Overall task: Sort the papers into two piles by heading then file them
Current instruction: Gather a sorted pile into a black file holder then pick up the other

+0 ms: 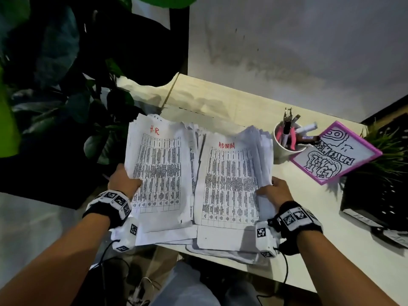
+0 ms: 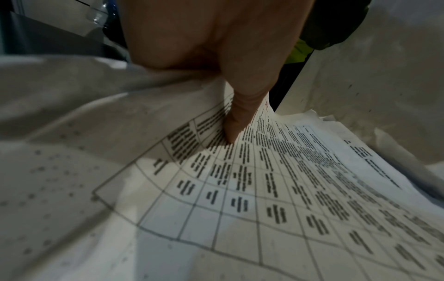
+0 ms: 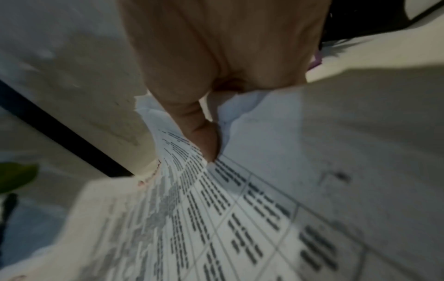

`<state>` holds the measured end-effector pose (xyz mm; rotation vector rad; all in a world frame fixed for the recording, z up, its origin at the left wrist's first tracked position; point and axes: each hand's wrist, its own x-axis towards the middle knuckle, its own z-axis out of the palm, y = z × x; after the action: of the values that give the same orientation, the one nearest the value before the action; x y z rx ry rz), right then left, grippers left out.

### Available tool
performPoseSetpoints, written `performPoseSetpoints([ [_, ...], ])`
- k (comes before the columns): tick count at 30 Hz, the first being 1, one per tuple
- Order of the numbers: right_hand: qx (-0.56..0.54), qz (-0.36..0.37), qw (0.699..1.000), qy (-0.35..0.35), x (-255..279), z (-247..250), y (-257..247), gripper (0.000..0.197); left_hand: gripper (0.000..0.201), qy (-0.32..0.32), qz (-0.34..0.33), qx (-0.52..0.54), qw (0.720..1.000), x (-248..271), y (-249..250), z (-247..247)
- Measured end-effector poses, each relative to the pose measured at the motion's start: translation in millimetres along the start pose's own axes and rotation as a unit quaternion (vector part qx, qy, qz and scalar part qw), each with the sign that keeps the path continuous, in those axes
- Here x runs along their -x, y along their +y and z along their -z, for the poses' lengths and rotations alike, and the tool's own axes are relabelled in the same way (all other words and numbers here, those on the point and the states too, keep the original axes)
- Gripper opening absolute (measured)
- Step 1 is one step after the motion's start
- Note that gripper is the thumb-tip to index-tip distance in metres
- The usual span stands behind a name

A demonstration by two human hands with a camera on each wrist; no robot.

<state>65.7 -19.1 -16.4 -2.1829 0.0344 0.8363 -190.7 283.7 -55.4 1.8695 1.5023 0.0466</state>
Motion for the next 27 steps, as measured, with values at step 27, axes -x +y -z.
performPoseSetpoints([
  [27,-0.254,0.214,0.937,0.108,89.2,186.9,-4.8,0.030,0.036,-0.198,-0.214,0.445,0.847,194.4,269.2,-93.2],
])
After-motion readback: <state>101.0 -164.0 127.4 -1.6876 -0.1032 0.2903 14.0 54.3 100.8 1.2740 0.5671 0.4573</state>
